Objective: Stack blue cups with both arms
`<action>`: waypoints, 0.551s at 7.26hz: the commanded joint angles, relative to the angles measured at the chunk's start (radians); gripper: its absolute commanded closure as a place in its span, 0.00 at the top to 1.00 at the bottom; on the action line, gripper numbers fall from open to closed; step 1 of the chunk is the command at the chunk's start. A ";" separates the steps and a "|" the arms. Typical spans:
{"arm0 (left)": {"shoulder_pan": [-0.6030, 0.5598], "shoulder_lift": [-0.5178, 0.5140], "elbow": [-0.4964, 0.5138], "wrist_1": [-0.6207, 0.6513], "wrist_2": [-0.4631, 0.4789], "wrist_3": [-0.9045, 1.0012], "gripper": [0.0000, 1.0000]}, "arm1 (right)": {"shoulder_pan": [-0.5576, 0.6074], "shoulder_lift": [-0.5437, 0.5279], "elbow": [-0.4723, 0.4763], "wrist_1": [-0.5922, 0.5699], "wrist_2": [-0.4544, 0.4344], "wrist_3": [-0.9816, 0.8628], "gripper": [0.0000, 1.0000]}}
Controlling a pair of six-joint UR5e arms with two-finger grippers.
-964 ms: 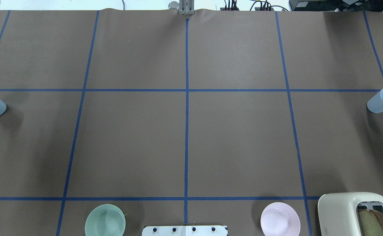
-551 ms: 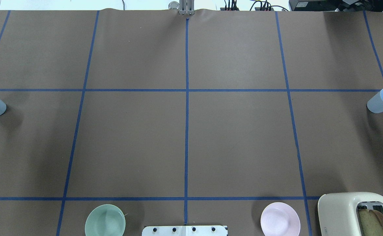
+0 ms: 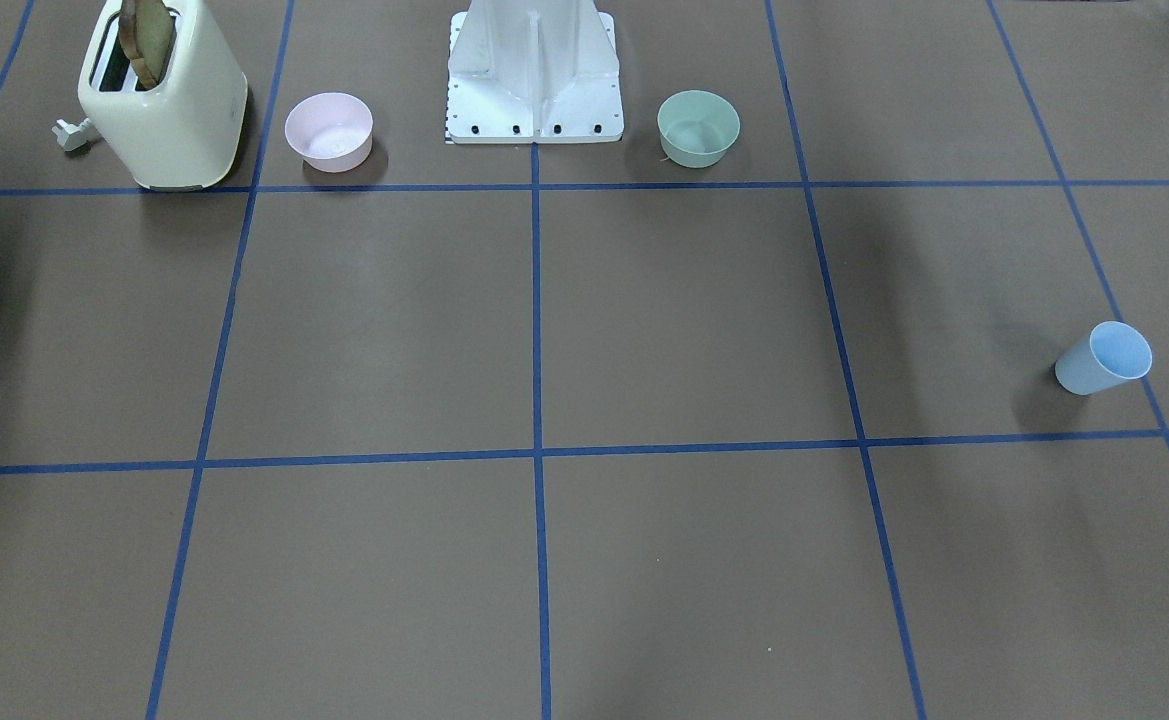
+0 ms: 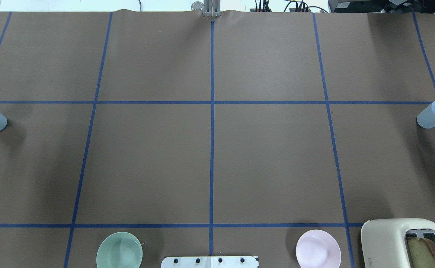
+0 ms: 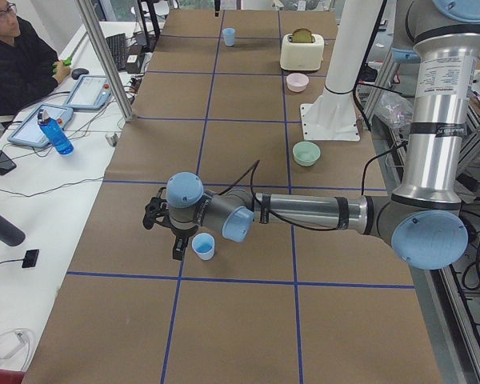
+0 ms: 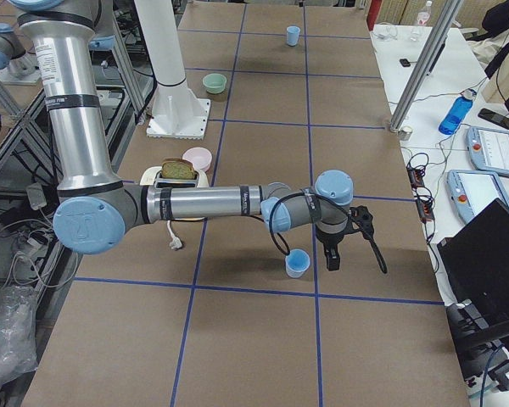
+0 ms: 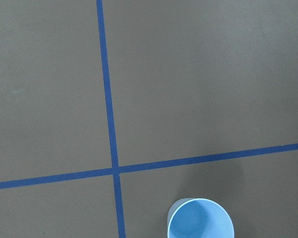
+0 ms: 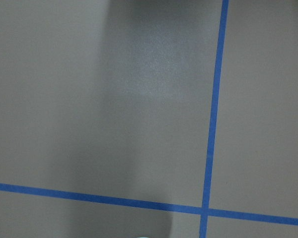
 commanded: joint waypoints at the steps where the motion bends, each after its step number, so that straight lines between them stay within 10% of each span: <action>1: 0.057 -0.018 0.032 -0.008 0.042 0.003 0.98 | 0.000 -0.075 0.001 0.167 0.020 0.120 1.00; 4: 0.099 -0.021 0.112 -0.101 0.053 0.002 0.98 | 0.000 -0.080 0.012 0.211 0.052 0.172 1.00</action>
